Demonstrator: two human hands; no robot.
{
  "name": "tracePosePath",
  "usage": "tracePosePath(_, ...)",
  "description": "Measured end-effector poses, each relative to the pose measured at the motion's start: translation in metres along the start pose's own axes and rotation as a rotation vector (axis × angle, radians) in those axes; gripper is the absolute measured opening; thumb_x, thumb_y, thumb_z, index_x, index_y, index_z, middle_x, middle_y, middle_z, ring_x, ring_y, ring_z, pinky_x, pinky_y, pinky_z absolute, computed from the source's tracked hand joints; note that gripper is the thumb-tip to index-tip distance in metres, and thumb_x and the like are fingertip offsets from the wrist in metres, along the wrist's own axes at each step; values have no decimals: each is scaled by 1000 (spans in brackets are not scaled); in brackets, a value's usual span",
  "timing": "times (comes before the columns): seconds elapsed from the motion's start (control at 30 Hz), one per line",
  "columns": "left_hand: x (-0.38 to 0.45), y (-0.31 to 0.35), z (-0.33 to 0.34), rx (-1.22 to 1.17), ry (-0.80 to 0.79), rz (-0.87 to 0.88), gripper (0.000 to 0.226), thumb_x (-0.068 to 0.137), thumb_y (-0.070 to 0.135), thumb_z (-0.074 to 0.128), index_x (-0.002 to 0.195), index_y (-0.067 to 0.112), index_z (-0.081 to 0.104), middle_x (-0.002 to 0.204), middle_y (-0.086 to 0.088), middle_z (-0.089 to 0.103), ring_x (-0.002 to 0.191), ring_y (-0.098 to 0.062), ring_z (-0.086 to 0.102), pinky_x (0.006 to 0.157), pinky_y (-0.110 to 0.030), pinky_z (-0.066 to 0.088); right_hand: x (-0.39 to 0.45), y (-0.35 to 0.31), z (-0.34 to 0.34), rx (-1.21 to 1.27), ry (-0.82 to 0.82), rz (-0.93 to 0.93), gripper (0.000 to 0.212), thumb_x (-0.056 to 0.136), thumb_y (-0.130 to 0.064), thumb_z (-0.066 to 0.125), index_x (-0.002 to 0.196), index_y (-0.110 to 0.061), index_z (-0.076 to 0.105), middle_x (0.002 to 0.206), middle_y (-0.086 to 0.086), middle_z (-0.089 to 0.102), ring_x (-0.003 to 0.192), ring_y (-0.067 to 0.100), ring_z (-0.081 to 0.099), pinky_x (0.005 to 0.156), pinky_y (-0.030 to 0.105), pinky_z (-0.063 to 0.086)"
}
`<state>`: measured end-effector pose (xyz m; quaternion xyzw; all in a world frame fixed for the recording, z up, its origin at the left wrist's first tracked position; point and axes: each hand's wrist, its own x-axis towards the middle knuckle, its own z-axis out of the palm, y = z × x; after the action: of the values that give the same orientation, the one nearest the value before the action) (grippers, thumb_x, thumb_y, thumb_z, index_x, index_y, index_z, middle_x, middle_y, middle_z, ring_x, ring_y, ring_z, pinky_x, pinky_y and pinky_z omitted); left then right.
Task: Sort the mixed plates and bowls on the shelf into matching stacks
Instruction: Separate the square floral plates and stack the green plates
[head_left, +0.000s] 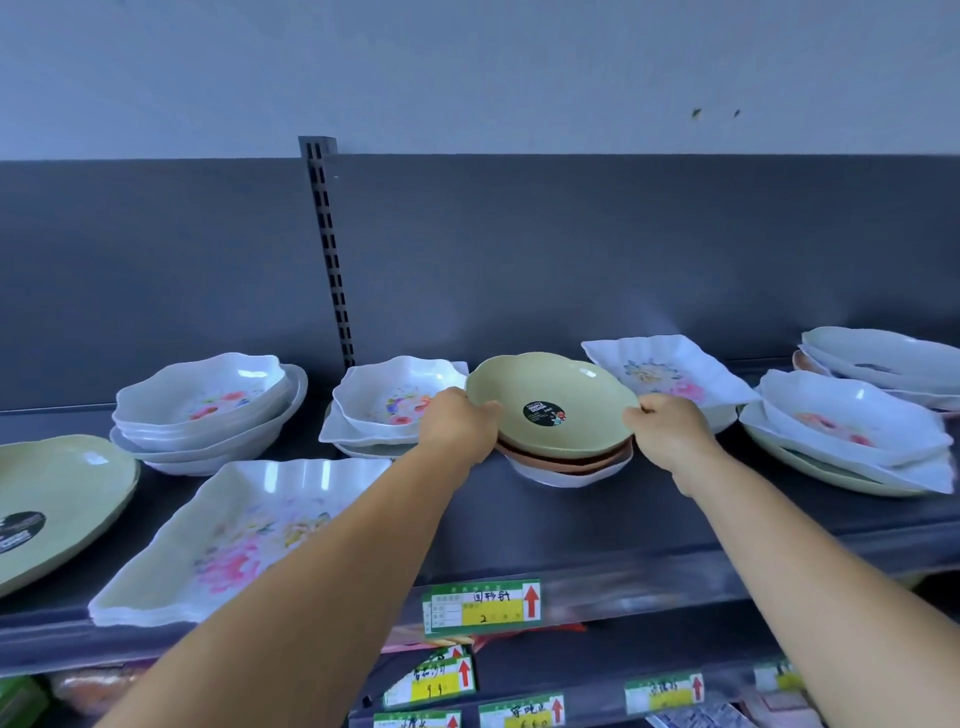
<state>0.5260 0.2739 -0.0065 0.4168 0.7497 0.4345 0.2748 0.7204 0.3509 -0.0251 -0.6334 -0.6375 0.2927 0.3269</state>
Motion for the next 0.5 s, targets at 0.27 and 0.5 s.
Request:
tracePosePath(0.27,10,-6,7,-96,4,-67,14,81,18,52,84,6,57,87,-17,68,90,-40,71,82,-51,58,4,-1,6,-56,-38,0,20,90,-18,48,99,-11,64,88,6,62,76,24,51,52,27,36)
tracePosePath(0.5,11,-7,5,-170,11,-57,25,63,18,45,79,6,59,89,-19,72,85,-39,71,83,-54,57,0,-4,13,30,24,26,6,90,-17,47,92,-12,48,82,5,53,58,16,39,47,26,27)
